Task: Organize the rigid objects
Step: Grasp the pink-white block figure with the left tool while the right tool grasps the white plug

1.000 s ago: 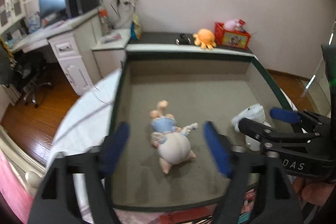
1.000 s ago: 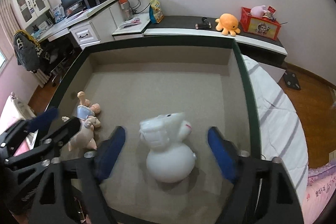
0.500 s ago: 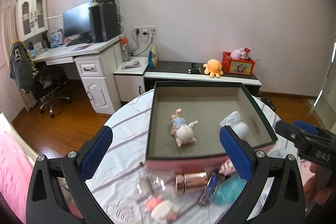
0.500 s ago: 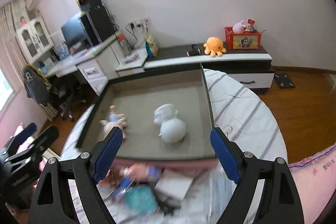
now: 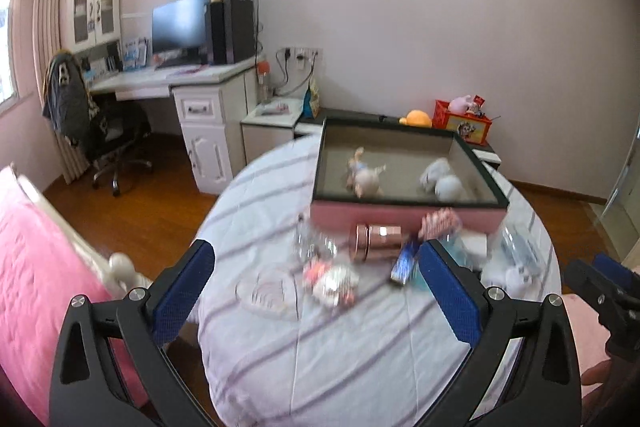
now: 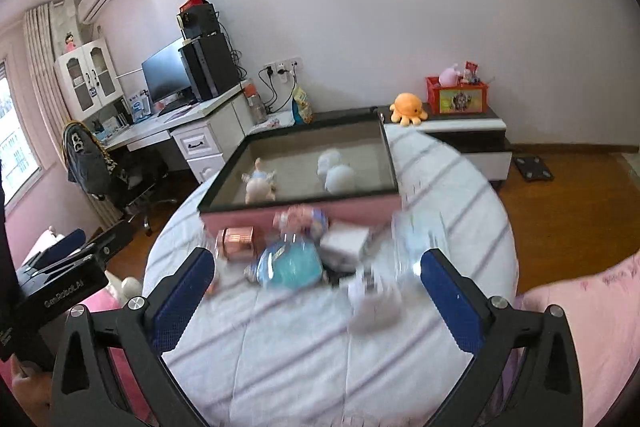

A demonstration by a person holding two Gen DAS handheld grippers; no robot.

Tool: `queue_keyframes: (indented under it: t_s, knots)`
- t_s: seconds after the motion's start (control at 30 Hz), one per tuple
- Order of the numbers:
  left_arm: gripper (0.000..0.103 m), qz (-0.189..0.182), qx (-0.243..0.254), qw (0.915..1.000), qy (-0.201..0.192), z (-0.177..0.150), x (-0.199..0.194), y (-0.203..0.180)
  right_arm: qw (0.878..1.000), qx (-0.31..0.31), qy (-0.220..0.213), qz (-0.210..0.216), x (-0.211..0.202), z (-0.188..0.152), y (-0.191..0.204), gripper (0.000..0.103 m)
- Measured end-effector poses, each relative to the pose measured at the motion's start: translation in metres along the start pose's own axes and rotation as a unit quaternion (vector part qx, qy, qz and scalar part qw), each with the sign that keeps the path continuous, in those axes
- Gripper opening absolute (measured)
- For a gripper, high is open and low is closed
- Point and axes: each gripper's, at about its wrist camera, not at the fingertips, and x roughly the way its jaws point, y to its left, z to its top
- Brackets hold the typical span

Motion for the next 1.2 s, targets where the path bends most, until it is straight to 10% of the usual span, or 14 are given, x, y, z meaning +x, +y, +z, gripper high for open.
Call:
queue_keyframes:
  t_s: [0.6, 1.2]
  knots:
    - [0.103, 0.015, 0.003, 0.9998, 0.013, -0.035, -0.022, 0.000, 1.000, -0.021, 0.001, -0.015, -0.022, -0.029, 0.012, 0.103]
    - [0.103, 0.018, 0.005, 0.9942, 0.106, -0.041, 0.093, 0.001, 0.994, 0.000, 0.085, -0.064, 0.064, -0.037, -0.022, 0.103]
